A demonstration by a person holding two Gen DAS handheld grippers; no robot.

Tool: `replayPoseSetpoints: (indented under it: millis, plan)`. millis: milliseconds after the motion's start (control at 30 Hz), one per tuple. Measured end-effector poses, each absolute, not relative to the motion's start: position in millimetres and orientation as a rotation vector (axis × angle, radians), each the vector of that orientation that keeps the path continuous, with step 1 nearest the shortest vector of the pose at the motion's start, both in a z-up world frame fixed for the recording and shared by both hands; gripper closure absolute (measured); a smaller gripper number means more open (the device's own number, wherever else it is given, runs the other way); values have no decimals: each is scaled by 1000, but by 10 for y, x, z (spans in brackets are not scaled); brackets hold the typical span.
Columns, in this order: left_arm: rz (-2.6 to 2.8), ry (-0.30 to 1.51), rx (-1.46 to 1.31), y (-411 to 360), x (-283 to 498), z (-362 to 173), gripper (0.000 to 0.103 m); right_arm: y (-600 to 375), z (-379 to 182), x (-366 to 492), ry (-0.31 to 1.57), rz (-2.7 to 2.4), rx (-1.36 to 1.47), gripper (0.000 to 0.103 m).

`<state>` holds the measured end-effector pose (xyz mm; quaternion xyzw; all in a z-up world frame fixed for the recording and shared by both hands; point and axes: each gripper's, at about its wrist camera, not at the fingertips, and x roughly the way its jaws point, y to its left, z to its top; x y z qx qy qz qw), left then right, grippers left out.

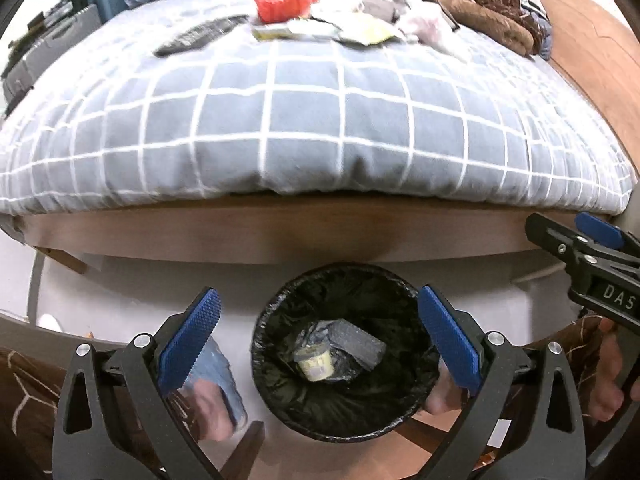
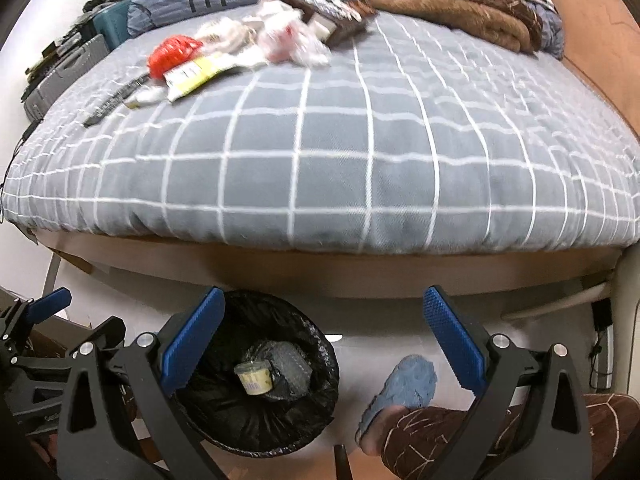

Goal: Collect trash
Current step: 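Raise both tools from the bin back toward the trash on the bed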

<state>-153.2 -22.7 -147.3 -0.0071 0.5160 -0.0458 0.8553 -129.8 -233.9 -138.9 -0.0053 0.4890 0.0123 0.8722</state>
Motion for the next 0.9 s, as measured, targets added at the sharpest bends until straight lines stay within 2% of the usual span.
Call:
replayPoseSetpoints:
  millis: [467, 900]
  plan:
    - [-79, 975, -23, 43, -1322, -1005, 6, -2195, -830, -1208, 882, 17, -39, 7]
    - [-61, 891, -78, 345, -673, -637, 6, -2121, -568, -801, 823, 35, -43, 7]
